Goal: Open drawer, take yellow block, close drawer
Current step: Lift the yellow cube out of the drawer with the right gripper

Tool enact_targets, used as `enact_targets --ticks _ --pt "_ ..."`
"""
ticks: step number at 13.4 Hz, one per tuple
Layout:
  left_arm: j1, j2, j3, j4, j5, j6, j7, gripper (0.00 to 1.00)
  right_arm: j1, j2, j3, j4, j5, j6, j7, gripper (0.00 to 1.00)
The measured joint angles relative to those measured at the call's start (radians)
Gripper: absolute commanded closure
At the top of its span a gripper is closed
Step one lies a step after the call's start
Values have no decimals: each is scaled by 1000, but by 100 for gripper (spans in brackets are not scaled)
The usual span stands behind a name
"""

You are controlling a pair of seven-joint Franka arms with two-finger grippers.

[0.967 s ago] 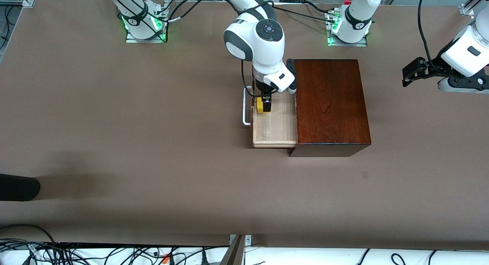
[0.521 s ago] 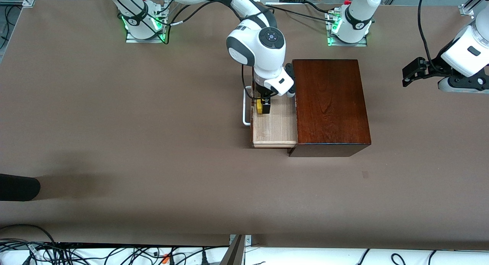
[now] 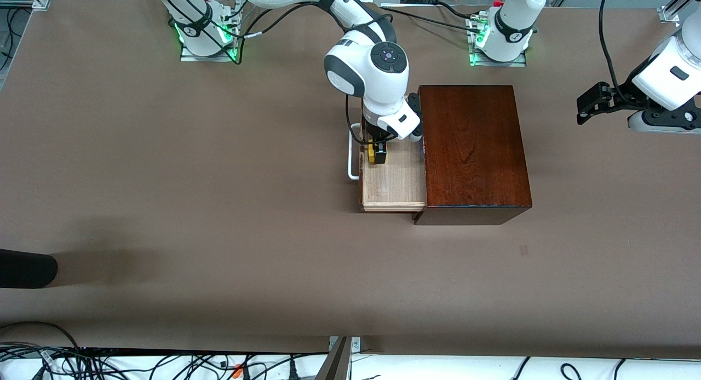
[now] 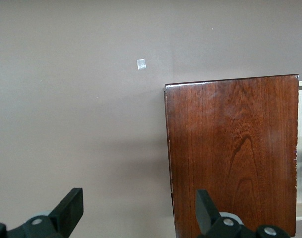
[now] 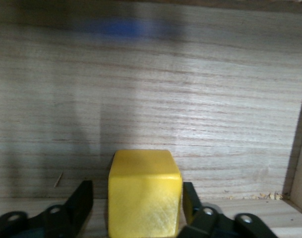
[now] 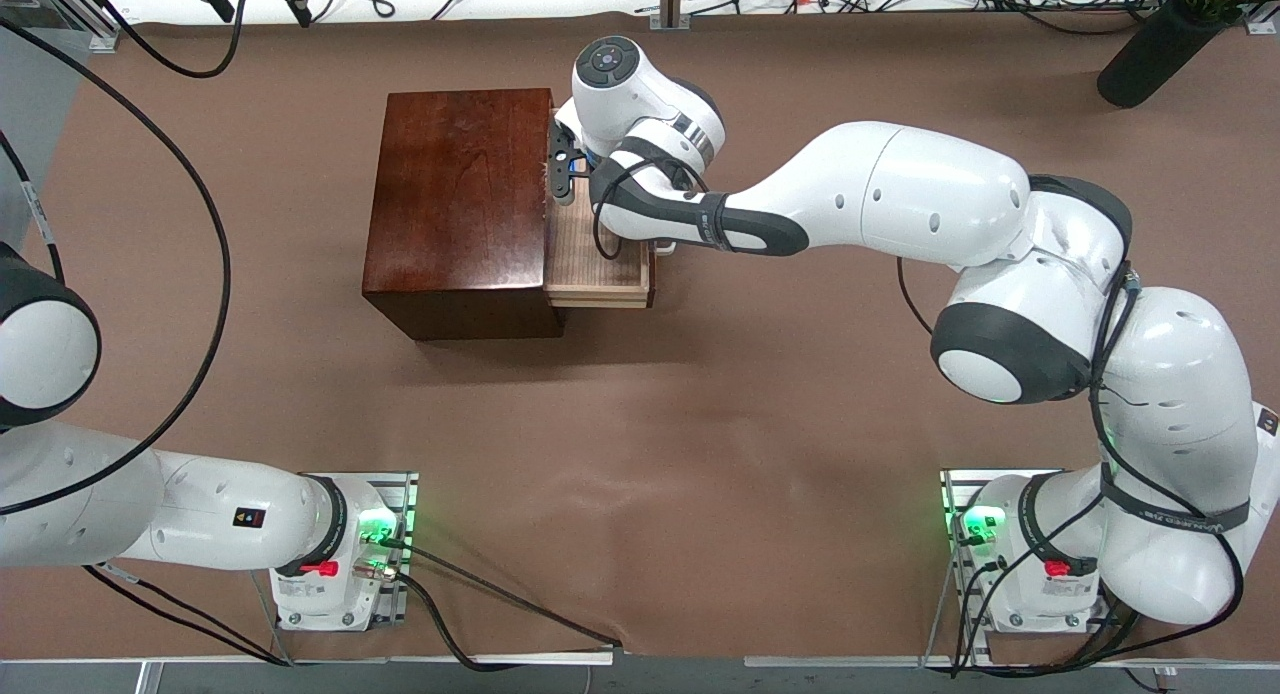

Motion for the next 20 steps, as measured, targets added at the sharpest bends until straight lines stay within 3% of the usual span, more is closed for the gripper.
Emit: enact_targets --ticks 2,7,12,16,20 --pt "0 0 0 0 0 0 0 0 0 0 -1 7 0 0 13 100" --pt "0 0 0 0 0 0 0 0 -10 -5 -11 44 10 -36 40 100" --pt "0 0 0 0 0 0 0 0 -52 -82 -20 160 54 -254 76 99" --pt "0 0 0 0 0 0 0 0 -197 -195 -30 167 71 -412 78 99" --pt "0 0 0 0 0 0 0 0 -266 -303 -142 111 98 -513 81 99"
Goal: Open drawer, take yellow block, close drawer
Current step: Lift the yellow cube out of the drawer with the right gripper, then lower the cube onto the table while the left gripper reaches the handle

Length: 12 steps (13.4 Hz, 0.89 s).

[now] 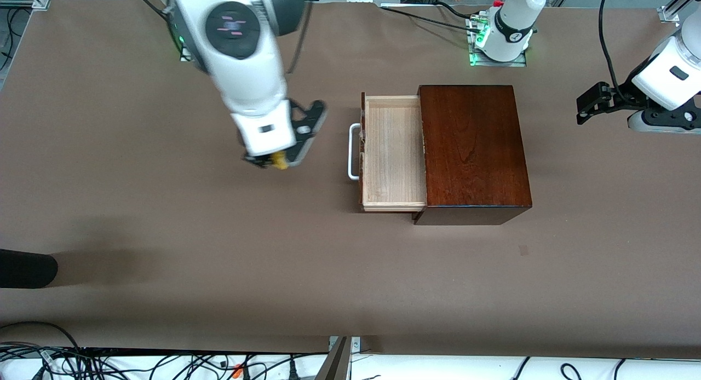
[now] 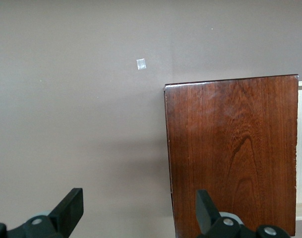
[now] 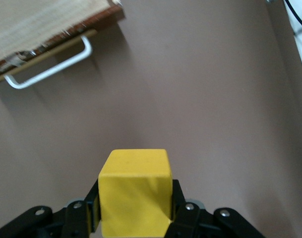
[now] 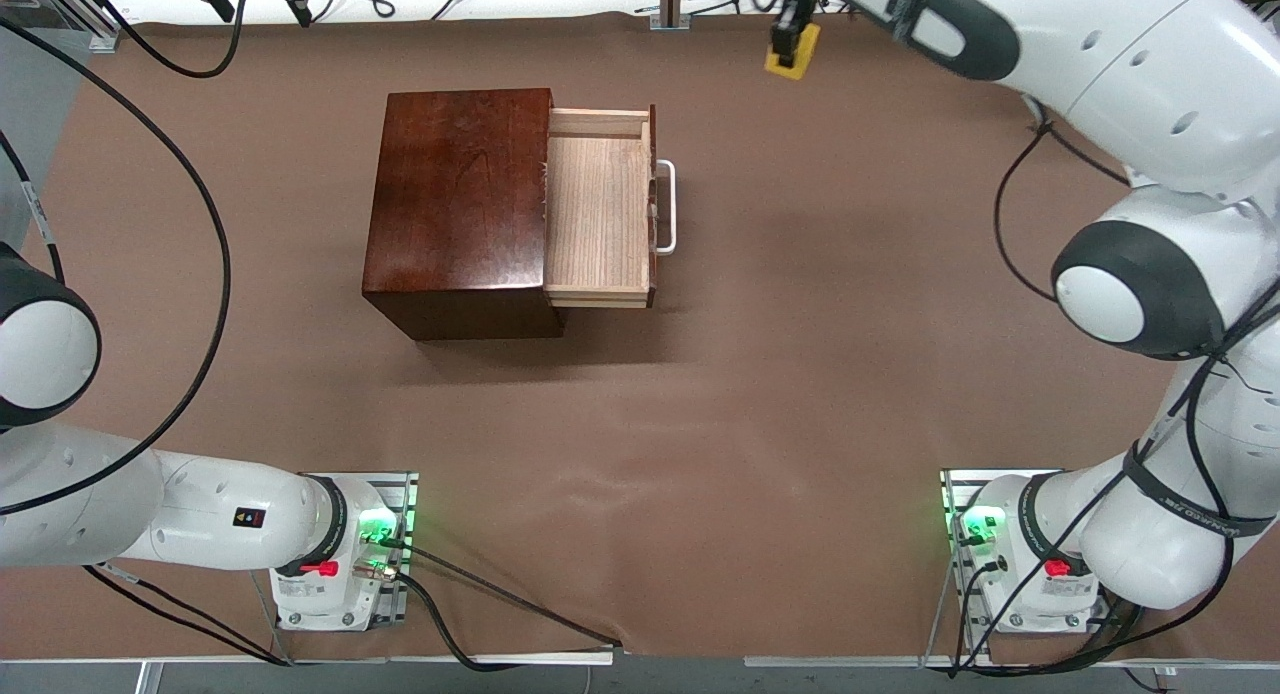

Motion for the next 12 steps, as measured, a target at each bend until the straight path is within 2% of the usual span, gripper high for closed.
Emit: enact_targets --ticks 3,7,9,12 --pt "0 0 0 1 0 0 0 0 -2 -79 -108 -143 45 17 2 99" --pt "-1 0 -5 4 0 1 1 0 -4 -152 -213 -372 61 163 3 99" --pt "-2 0 -24 11 0 1 1 0 -4 -165 -245 -438 80 203 4 99" --pt "-6 0 -68 14 -6 3 1 0 -3 -173 -305 -480 99 214 4 99"
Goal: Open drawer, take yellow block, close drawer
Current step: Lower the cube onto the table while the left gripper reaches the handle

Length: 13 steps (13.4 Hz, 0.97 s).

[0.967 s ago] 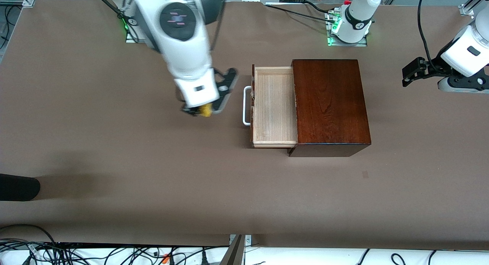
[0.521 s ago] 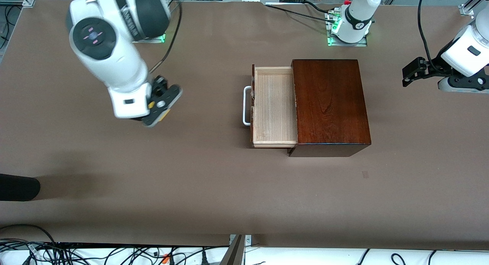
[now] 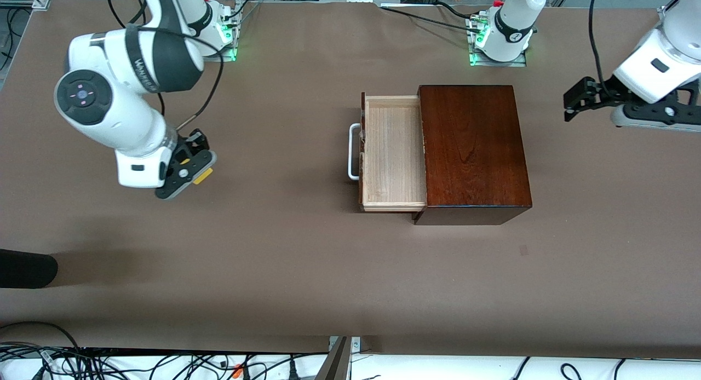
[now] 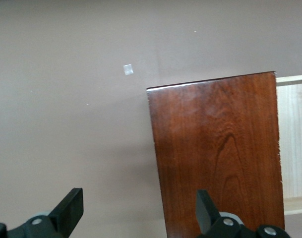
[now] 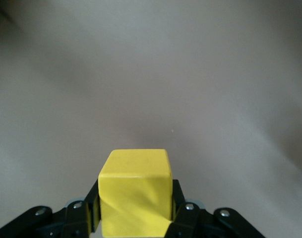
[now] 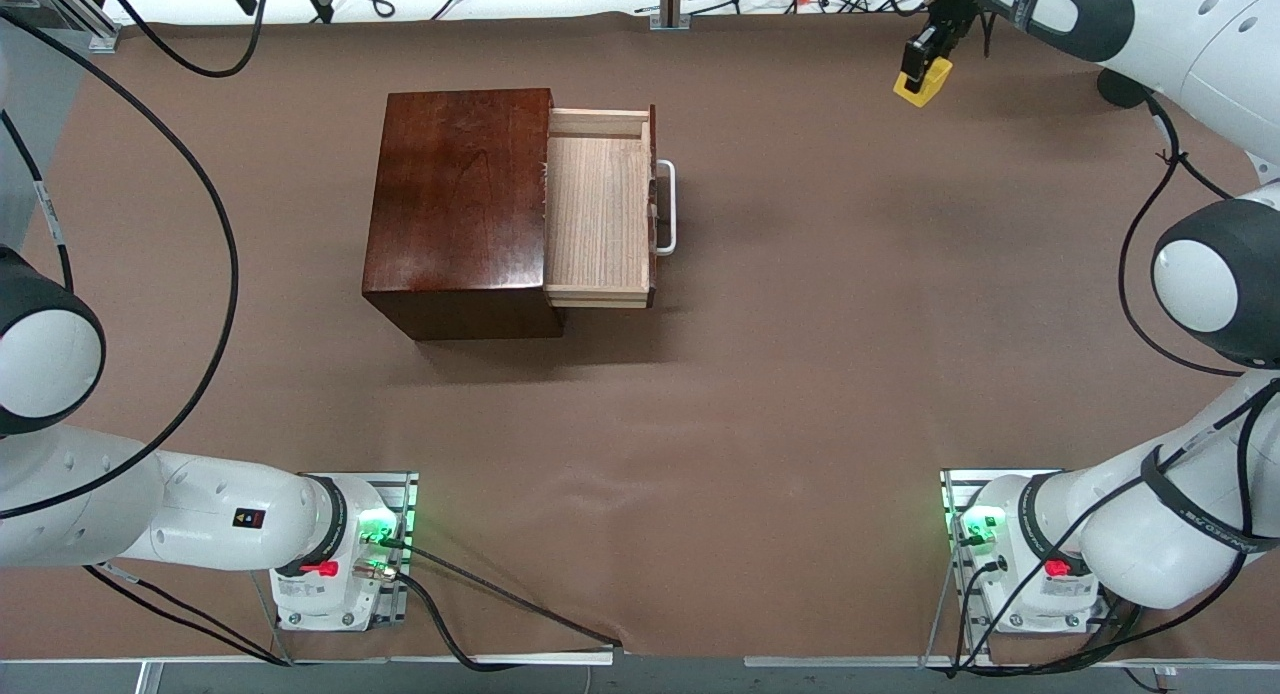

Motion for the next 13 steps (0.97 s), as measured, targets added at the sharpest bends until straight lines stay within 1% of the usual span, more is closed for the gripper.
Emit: enact_targets --ticks 2,5,7,8,10,13 --pt "-3 0 -59 0 -14 1 0 0 0 -7 -39 -12 2 0 0 99" --pt "-9 16 -204 7 -15 6 0 0 0 -20 -96 -33 3 0 0 99" --pt "-19 64 -297 31 -15 18 0 0 0 -28 -119 -51 5 0 0 99" --pt "-28 93 -332 49 -15 30 0 0 -1 -29 -126 -60 18 0 0 99" --pt "-69 160 -371 77 -15 93 3 0 -10 -29 -138 -87 55 10 0 99" --pt "-187 280 -382 90 12 240 84 0 -33 -27 -141 -141 65 76 0 99"
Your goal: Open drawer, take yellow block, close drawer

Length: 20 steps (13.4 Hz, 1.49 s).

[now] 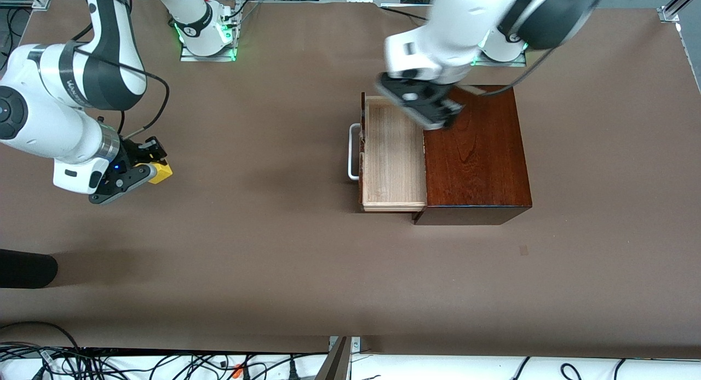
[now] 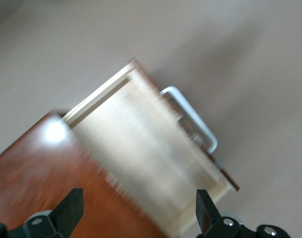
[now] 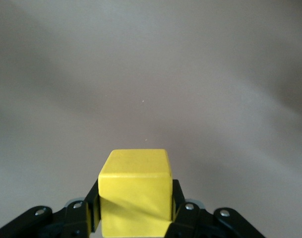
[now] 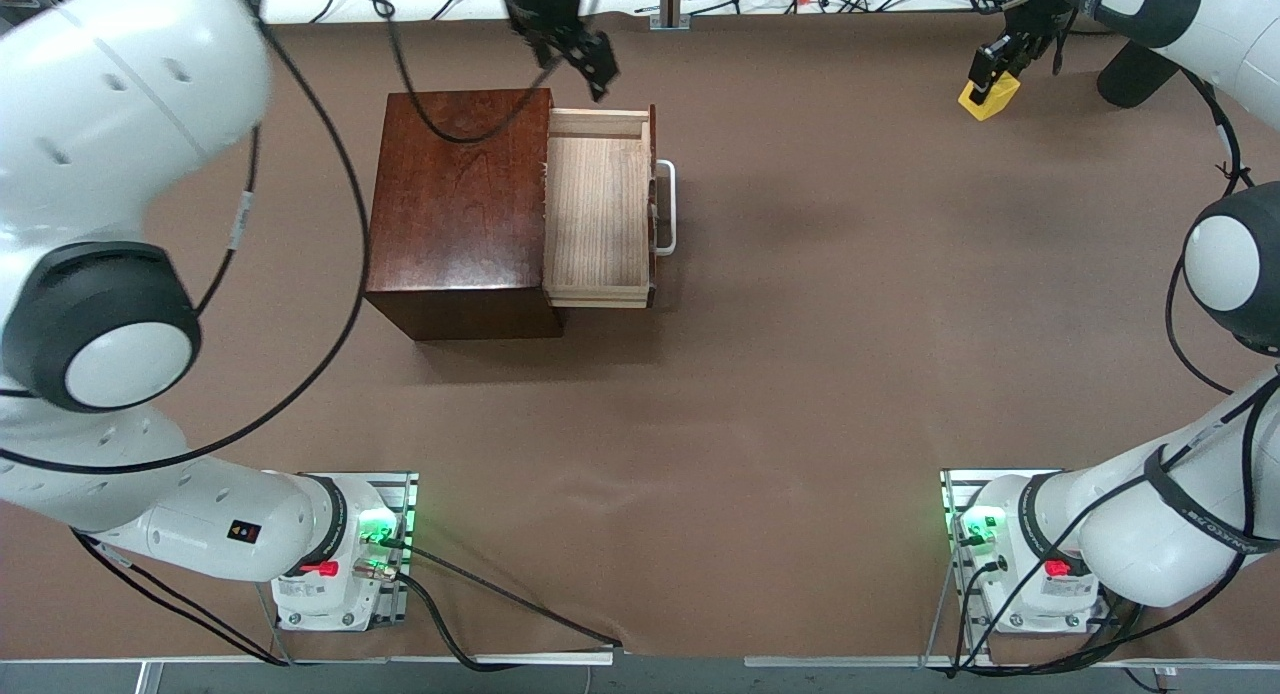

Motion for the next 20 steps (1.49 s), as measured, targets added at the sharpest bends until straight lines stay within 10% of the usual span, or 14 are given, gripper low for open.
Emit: enact_targets --ticks 5,12,17,18,20 --pt "-165 185 0 37 93 126 250 0 -60 13 18 -116 2 159 16 99" --pt "-257 329 3 97 252 127 570 0 -278 73 337 -220 6 409 152 99" --pt "-268 381 5 97 302 126 580 0 -323 160 409 -278 6 573 167 97" --pt "-271 388 7 97 312 126 580 0 -325 167 410 -283 6 580 167 92" --pt "-274 397 9 96 347 123 577 0 -327 170 411 -284 6 580 167 31"
